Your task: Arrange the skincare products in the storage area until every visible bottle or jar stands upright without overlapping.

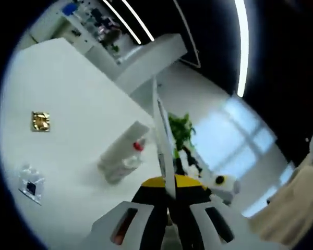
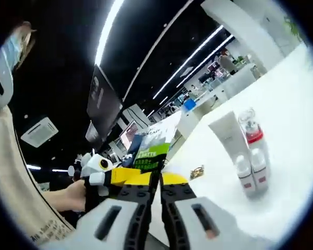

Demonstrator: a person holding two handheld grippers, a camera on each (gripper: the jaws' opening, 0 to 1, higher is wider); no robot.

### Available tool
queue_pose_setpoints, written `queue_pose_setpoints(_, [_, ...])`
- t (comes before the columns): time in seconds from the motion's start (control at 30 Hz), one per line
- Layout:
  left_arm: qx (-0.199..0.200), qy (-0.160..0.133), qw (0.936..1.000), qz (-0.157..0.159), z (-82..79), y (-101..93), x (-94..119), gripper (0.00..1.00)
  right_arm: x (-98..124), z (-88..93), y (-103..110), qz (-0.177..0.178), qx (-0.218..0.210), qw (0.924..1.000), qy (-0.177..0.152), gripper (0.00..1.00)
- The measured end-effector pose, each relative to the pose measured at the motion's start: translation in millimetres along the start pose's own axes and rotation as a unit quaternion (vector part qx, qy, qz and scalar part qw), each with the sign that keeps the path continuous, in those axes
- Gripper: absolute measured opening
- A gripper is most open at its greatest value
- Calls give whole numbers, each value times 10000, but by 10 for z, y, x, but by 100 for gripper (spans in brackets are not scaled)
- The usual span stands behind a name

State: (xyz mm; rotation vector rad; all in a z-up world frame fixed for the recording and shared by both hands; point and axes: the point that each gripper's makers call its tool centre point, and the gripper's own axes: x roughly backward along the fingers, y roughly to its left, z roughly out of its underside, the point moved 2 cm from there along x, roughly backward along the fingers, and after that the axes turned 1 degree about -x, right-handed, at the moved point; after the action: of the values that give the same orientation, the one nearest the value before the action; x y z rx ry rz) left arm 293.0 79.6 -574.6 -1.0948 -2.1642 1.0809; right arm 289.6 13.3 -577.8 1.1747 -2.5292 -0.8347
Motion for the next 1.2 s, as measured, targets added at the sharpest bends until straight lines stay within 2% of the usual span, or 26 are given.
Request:
queue_pose_setpoints(0.03, [-4,12,10000,-43,3,26,-4,0,-8,19,-31,57,-95,9999,35,8])
queue_pose_setpoints(0.1, [-32,120,9996,-260,24,132,3,0,5,39,-82,170,208,9996,123,12])
queue_pose_setpoints(0.17, [27,201,9992,-330,39,198,6,0,14,56,-98,184,201,9994,194,17])
queue_pose_setpoints(0.27, [102,258,9989,-385,51,270,5,0,41,124,-167,300,468,9973,484,23])
queue_pose_setpoints(0.4, [229,346,9977,-537,84,401,-25,0,60,154,-195,364,574,9962,546,35])
queue_pose_setpoints(0.63, [316,630,9938,-855,180,664,-97,0,132,257,-291,541,943,9902,880,46])
queue_pose_setpoints(1.07, [497,986,9848,-1339,342,1180,-261,0,353,220,-570,1064,872,9865,889,63])
queue_pose_setpoints(1.2, [587,1030,9820,-1469,375,1330,-333,0,401,168,-627,1225,801,9866,726,67])
